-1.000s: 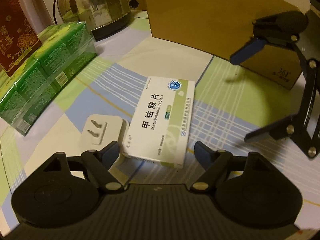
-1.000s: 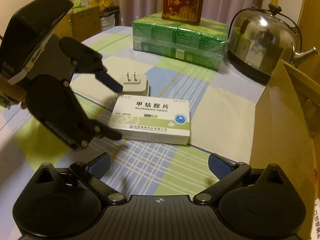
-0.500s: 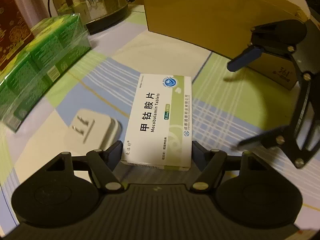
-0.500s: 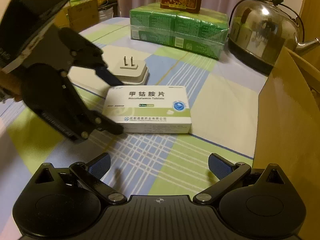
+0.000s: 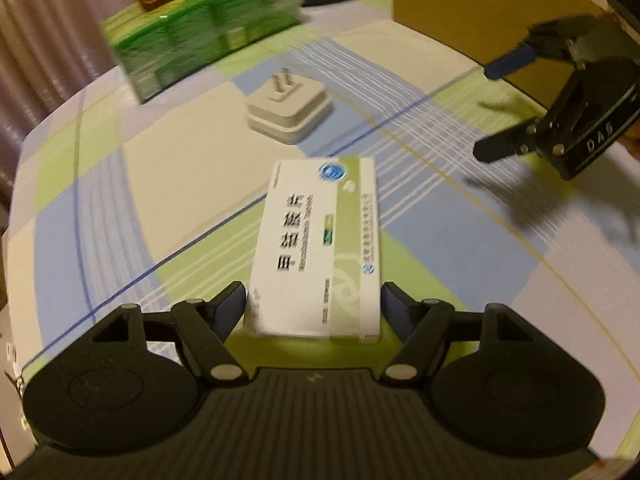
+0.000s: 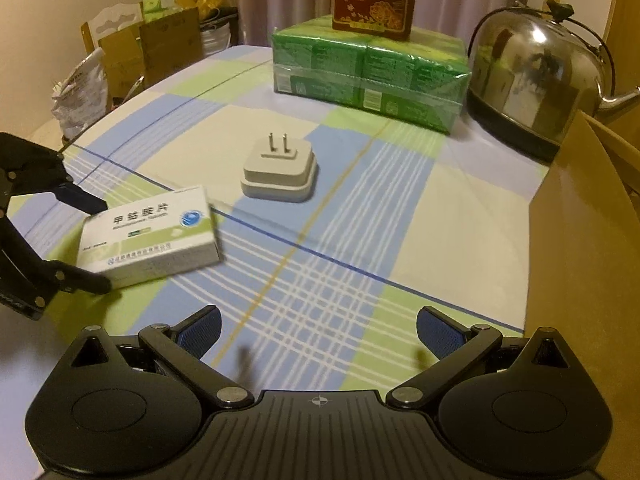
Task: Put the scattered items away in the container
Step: 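Grasp the white medicine box with left tool while right tool grasps the white plug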
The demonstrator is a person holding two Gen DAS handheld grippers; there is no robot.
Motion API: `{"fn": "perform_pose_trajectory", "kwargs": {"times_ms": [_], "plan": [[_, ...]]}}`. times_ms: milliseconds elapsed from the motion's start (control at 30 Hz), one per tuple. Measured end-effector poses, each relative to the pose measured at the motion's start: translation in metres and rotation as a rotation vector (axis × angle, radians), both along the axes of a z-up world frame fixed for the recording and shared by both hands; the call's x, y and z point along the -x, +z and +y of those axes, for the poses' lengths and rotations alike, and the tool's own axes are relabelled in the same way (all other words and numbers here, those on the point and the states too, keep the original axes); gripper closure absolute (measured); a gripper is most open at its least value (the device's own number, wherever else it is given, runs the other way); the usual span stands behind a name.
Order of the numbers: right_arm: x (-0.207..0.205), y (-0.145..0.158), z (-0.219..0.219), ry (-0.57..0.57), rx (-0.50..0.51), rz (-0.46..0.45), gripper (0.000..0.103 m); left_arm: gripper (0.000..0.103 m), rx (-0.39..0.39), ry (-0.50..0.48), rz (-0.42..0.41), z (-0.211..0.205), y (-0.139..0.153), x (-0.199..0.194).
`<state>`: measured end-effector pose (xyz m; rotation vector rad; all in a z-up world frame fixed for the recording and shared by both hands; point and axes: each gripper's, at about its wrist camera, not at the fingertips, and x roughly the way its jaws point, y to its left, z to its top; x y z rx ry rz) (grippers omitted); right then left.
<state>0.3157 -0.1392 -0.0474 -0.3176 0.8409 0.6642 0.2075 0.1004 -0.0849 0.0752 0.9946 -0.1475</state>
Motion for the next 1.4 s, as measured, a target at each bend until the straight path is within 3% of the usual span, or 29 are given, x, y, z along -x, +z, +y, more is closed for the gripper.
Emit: {"fn": "perform_pose_trajectory", "kwargs": {"times_ms": [233,300,467,767,1000,1200,1300,1400], "plan": [[-0.007,0.000,0.013,-0.014,-0.010,0.004,0.002,0.026,0.019,0.047,0.001,0.003,-0.003,-0.019],[-0.010,-0.001,0.017,-0.019,-0.015,0.006,0.002,0.033,0.039,0.054,0.014,0.004,-0.007,-0.022],[-0.021,-0.003,0.028,-0.035,-0.062,0.007,0.002,0.033,0.088,0.105,-0.003,0.014,-0.005,-0.015],[-0.055,-0.017,0.069,-0.084,-0.146,-0.011,0.002,0.034,0.074,0.330,-0.030,0.049,-0.003,-0.004],[-0.080,-0.033,0.096,-0.095,-0.149,-0.021,0.003,0.034,0.107,0.375,-0.039,0.058,-0.010,-0.006],[-0.092,-0.036,0.105,-0.103,-0.138,-0.040,0.017,0.029,0.108,0.387,-0.047,0.057,-0.017,-0.009],[-0.090,-0.035,0.110,-0.097,-0.104,-0.070,0.038,0.029,0.108,0.394,-0.049,0.057,-0.017,-0.011],[-0.086,-0.033,0.111,-0.081,-0.095,-0.057,0.041,0.035,0.105,0.389,-0.045,0.057,-0.015,-0.013]]}}
